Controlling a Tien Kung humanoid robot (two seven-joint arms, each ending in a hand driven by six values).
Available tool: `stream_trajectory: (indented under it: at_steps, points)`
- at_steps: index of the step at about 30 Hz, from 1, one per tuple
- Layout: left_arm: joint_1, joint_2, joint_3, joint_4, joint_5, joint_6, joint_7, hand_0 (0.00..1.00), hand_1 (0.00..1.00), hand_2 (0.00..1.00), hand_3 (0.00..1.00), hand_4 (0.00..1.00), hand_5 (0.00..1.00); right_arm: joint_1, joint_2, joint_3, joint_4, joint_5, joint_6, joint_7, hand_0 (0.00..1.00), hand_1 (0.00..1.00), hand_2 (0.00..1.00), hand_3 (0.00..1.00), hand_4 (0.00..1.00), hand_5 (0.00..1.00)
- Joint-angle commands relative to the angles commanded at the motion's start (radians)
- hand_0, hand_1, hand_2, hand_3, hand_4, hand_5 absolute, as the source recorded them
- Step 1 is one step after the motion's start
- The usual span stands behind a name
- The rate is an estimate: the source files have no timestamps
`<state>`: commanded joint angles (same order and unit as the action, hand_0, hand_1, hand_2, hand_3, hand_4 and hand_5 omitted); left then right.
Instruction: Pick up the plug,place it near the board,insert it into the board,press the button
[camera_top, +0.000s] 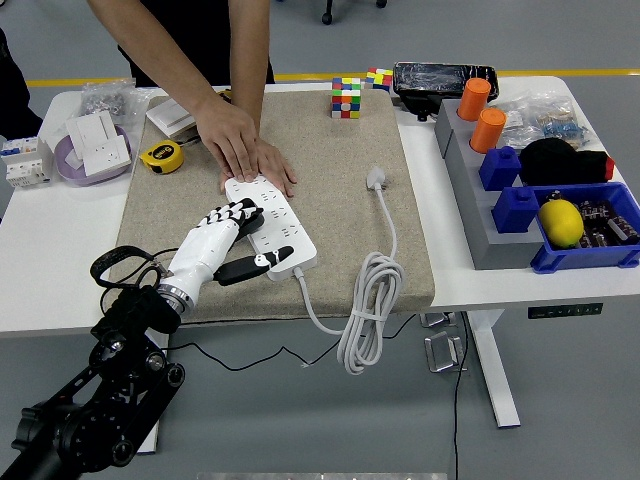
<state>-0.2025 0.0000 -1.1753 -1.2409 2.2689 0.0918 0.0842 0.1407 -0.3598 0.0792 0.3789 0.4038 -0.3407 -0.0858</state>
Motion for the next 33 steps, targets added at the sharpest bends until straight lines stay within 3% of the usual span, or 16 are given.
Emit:
stream_trajectory:
  at_steps: [33]
  points:
    - [-0.044, 0.000, 0.052, 0.041, 0.000, -0.015, -0.004, 0.998, 0.998, 0.989, 0.924, 0.998, 0.998, -0.004, 0.000, -0.010, 0.001, 0.002, 0.001, 0.000, 0.858, 0.859, 0.829, 0.832, 0.998, 0.998]
